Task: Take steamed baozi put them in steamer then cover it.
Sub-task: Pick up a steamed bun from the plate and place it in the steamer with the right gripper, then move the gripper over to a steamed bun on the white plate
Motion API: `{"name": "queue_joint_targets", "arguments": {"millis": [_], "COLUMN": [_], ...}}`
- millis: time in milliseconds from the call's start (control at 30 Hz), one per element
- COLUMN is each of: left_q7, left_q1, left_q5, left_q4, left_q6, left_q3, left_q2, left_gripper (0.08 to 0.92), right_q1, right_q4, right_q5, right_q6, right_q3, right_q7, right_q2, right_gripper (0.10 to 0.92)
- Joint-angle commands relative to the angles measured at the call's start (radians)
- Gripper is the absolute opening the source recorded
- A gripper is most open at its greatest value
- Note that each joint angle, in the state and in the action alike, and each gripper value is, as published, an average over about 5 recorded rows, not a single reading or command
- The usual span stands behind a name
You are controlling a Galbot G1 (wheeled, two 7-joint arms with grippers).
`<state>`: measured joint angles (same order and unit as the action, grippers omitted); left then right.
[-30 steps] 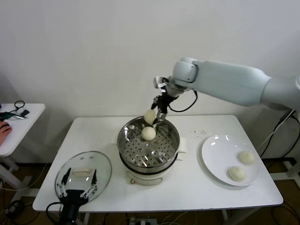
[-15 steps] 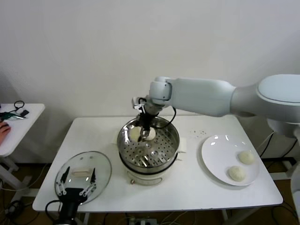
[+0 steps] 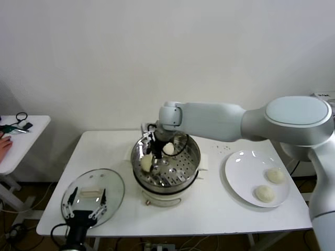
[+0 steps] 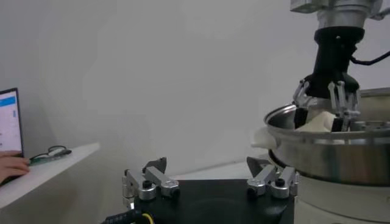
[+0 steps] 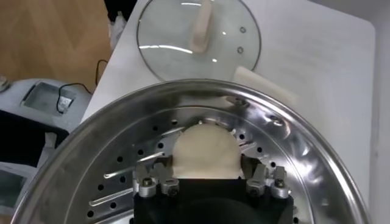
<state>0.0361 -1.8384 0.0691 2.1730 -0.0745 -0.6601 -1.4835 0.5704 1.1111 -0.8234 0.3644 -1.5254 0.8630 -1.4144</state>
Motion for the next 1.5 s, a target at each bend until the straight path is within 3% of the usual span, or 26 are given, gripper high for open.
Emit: {"name": "queue_joint_targets", "arguments": {"millis": [33, 367, 667, 1100, 1500], "left_q7": [0.001, 0.007, 0.007, 0.002, 0.006], "left_q1": [0.001, -0.010, -0.015, -0.010, -0.019], "left_q5": [0.001, 0.001, 0.014, 0.015, 0.010], "left_q4": [-0.003, 0.013, 0.020, 0.022, 0.021], "left_q6": [0.003, 0.011, 0.013, 0.011, 0.007], "left_q3": [0.001, 0.000, 0.013, 0.015, 0.008], "left_q2": [0.001, -0.005, -0.013, -0.005, -0.011], "left_gripper": [0.823, 0.823, 0.823, 0.823, 0.823], "right_q1": [-0.022, 0.115, 0.294, 0.208, -0.159], "right_q4": [-0.009, 0.072, 0.242, 0.429, 0.313], "right_q5": [0.005, 0.039, 0.065, 0.337, 0.614], "right_q6": [0.000, -0.031, -0.065, -0.094, -0.139], "right_q3": [0.000, 0.007, -0.046, -0.067, 0.159], "right_q7": [-0.004, 0.056, 0.155, 0.191, 0.206], "right_q2": [-0.015, 0.109, 0.409, 0.831, 0.992], "right_gripper": [0.812, 0.823, 0.823, 0.823, 0.823]}}
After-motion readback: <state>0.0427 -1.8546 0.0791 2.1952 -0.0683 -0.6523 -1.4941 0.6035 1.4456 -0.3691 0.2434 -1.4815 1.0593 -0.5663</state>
